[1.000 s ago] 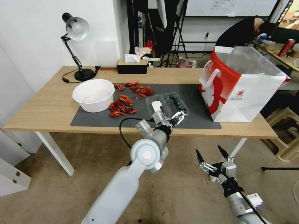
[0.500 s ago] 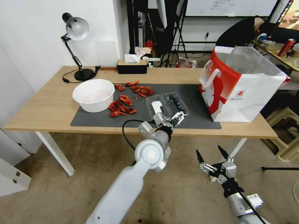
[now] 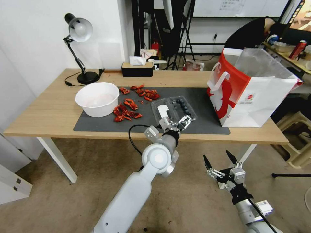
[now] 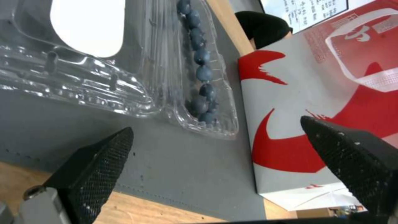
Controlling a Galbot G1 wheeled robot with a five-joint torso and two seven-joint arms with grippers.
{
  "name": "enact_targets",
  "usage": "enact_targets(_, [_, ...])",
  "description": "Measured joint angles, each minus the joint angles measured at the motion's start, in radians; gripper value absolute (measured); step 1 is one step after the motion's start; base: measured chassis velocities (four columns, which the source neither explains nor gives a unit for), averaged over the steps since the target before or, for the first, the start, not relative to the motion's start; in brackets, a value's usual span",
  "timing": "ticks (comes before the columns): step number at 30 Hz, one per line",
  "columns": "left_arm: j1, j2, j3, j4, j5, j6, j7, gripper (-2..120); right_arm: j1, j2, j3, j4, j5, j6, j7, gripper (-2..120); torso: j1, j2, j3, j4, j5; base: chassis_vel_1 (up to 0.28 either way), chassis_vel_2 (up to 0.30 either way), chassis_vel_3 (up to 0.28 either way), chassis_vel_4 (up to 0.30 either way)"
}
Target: Close the takeout container lid, then place the container into the takeout bag.
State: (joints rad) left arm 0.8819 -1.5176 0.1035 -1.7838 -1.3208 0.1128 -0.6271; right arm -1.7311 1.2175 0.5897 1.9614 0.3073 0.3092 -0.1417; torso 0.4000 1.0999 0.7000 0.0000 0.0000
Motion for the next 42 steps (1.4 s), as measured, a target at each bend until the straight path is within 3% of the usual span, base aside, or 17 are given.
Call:
enact_targets(31, [-0.005,-0.003,-0.038,0.027,-0.007,-0.033,0.002,100,-0.004,0.017,-0.021,-0.003,-0.023,0.003,0.002,100,0.0,0.0,0.0,0.0,0.0,0.0,0.0,0.0,0.0])
enact_targets(42, [0.012,-0.005,-0.057,-0.009,-0.018,-0.055,0.054,100,-0.01,0.021,-0.022,-0.003,-0.03,0.007,0.002,100,0.0,0.0,0.0,0.0,0.0,0.0,0.0,0.0,0.0])
